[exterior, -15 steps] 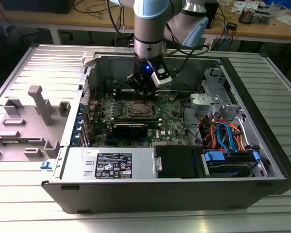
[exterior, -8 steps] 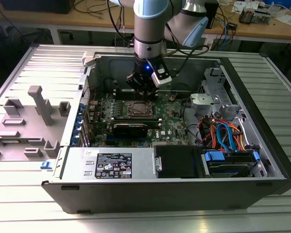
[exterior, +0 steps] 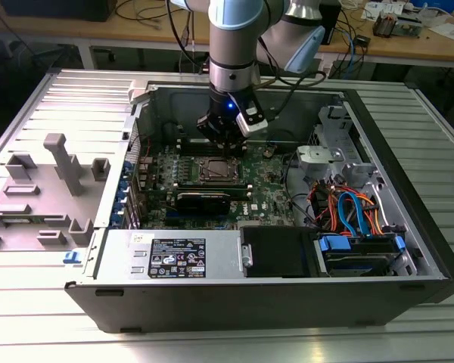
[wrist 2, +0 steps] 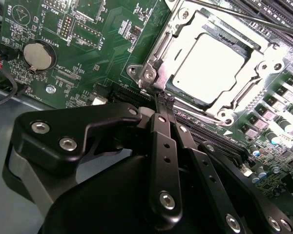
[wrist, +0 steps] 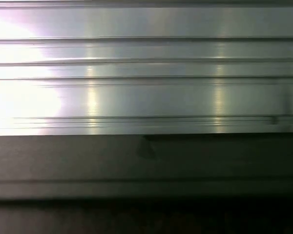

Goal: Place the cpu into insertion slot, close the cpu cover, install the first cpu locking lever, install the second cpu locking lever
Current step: 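Install the first cpu locking lever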

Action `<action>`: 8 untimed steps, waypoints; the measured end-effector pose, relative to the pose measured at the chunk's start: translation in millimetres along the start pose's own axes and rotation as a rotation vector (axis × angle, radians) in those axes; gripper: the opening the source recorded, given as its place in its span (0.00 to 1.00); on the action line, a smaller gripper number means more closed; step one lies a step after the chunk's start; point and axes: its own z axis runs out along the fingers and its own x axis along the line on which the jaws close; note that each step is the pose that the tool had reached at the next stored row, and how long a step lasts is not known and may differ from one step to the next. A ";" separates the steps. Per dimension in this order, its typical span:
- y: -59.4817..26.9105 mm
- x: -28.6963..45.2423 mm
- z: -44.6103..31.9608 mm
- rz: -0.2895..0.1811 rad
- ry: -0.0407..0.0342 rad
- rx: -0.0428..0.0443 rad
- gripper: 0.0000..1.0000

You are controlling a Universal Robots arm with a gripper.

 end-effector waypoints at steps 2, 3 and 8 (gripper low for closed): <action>0.0 0.0 0.0 0.000 -0.0001 -0.0001 0.11; 0.0 -0.1 -0.6 0.000 -0.0003 -0.0004 0.11; 0.0 -0.1 -1.7 0.000 -0.0002 -0.0003 0.11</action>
